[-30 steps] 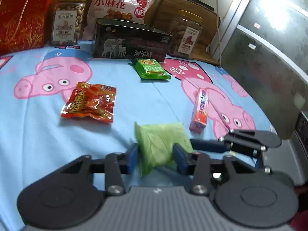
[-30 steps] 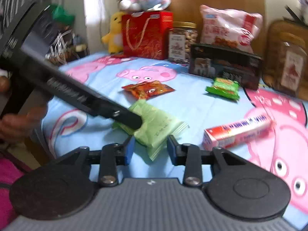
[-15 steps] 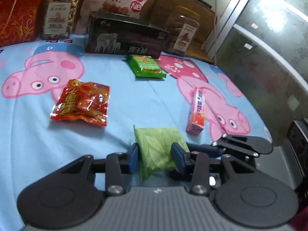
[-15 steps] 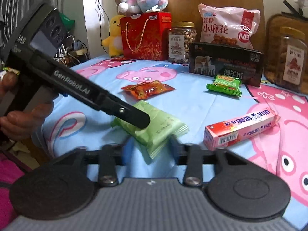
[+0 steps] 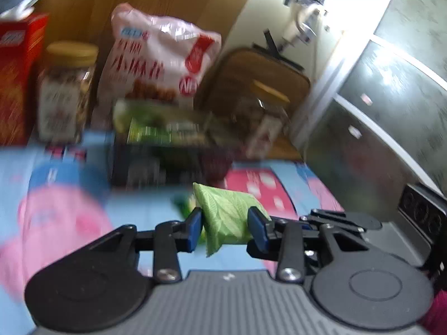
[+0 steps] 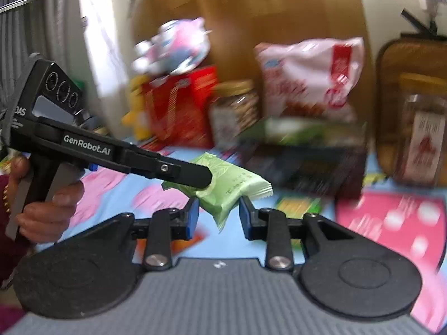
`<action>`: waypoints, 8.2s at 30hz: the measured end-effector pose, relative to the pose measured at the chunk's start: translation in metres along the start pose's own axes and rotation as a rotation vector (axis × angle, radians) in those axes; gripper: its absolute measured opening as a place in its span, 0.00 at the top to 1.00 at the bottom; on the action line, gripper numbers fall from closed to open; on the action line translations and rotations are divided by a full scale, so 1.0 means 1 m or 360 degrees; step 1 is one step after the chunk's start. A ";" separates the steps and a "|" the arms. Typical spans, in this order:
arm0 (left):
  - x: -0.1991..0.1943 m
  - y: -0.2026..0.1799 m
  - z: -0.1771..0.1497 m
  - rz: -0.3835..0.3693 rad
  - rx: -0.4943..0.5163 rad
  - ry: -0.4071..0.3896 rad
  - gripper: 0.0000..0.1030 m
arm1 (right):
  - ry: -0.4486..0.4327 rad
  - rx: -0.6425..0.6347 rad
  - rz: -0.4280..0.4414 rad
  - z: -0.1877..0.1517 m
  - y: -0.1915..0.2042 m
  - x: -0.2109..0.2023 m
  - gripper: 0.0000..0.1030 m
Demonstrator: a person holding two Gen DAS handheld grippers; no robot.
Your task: Organize snacks
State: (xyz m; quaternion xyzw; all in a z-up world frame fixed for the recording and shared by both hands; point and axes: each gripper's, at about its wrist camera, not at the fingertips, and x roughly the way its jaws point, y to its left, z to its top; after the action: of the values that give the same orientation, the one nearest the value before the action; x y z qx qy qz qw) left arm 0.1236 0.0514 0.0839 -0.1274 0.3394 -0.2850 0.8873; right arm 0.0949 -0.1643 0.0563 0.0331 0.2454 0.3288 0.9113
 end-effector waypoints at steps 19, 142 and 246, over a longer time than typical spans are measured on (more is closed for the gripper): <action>0.165 0.033 0.091 0.0383 0.0048 0.0051 0.46 | 0.0025 -0.0101 -0.0368 0.030 -0.096 0.090 0.42; -0.028 0.109 -0.070 0.0181 -0.0282 0.0131 0.52 | 0.0472 0.0207 0.0247 -0.046 0.051 0.049 0.57; -0.046 -0.095 -0.171 0.0167 0.0258 0.0121 0.49 | -0.0204 0.0611 -0.0339 -0.080 -0.056 -0.096 0.52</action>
State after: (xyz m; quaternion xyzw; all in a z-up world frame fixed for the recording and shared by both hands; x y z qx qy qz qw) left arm -0.0597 -0.0033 0.0222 -0.0265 0.3548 -0.2692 0.8950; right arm 0.0262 -0.2754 0.0148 0.2006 0.2472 0.1751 0.9317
